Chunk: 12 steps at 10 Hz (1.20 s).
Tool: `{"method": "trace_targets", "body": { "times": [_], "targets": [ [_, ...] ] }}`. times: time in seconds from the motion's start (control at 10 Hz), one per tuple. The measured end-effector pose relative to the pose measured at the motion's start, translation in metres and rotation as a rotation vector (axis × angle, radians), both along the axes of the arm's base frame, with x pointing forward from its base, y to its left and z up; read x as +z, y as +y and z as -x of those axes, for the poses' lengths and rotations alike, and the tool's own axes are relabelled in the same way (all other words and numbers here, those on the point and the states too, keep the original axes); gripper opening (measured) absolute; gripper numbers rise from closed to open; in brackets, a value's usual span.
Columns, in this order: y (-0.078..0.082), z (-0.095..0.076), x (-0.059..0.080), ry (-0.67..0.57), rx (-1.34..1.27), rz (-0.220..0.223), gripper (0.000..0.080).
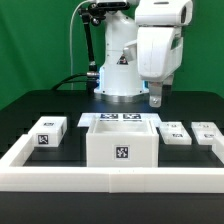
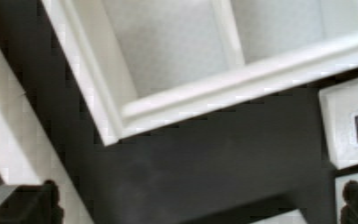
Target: Assemble cabinet
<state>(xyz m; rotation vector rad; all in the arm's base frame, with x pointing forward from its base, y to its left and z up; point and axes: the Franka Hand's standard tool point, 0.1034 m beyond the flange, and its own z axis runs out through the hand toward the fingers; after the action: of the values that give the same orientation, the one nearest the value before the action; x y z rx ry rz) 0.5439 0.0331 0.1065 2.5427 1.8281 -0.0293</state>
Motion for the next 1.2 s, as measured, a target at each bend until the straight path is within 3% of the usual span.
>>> {"method": "trace_targets", "body": {
  "times": [0.4, 0.6, 1.1, 1.2],
  "targets": [
    [0.0, 0.001, -0.001, 0.001, -0.003, 0.0, 0.0798],
    [-0.012, 0.007, -0.009, -0.01, 0.192, -0.002, 0.0798],
    [-0.016, 0.011, -0.013, -0.006, 0.2, -0.004, 0.0798],
    [-0.022, 0.02, -0.016, 0.007, 0.21, -0.004, 0.0798]
  ]
}}
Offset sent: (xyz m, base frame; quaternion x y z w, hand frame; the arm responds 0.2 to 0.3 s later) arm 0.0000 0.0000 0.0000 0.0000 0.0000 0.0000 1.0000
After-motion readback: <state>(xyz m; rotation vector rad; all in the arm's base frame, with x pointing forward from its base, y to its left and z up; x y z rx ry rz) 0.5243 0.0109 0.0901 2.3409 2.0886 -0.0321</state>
